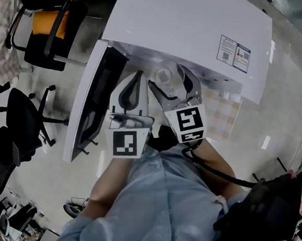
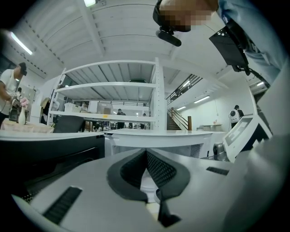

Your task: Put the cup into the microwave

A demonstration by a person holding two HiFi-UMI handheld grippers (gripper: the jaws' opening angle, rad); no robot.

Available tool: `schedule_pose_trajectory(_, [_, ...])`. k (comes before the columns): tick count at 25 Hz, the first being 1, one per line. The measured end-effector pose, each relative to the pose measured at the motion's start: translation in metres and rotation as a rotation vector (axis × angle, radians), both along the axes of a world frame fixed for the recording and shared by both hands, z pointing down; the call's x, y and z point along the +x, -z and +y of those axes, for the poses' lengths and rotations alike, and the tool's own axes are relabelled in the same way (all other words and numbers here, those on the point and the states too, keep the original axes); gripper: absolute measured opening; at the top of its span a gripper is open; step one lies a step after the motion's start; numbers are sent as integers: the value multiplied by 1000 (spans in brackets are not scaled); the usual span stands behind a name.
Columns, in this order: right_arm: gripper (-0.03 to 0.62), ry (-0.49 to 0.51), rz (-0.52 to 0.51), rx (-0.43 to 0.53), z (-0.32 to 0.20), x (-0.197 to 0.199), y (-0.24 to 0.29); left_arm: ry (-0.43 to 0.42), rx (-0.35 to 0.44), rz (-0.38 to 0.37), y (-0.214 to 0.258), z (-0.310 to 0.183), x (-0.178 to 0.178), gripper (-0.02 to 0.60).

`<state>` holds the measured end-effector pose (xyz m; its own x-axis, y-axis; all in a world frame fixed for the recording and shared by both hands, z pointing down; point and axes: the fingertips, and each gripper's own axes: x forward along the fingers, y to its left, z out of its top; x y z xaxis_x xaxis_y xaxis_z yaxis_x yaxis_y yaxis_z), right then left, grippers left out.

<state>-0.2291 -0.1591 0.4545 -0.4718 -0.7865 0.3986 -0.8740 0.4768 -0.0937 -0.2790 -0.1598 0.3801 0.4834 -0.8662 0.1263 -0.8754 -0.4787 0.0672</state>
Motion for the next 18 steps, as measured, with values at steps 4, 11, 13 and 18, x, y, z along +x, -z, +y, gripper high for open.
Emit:
schedule_pose_trajectory(4, [362,-20,5,4,-12,3,-6,-5,-9,-1,-8,-10,-2,6])
schedule_pose_trajectory(11, [362,-60,12,12,-31,11,-10,-12,-28,0,-18,-23,-4,8])
schedule_pose_trajectory(13, [362,-69,12,13,-36,13,-11,-17,-27,1,-19,-27,-3,8])
schedule_pose_trajectory(18, [362,-90,13,11,-47,19,-16,-28,-38,0,-22,-34,1,6])
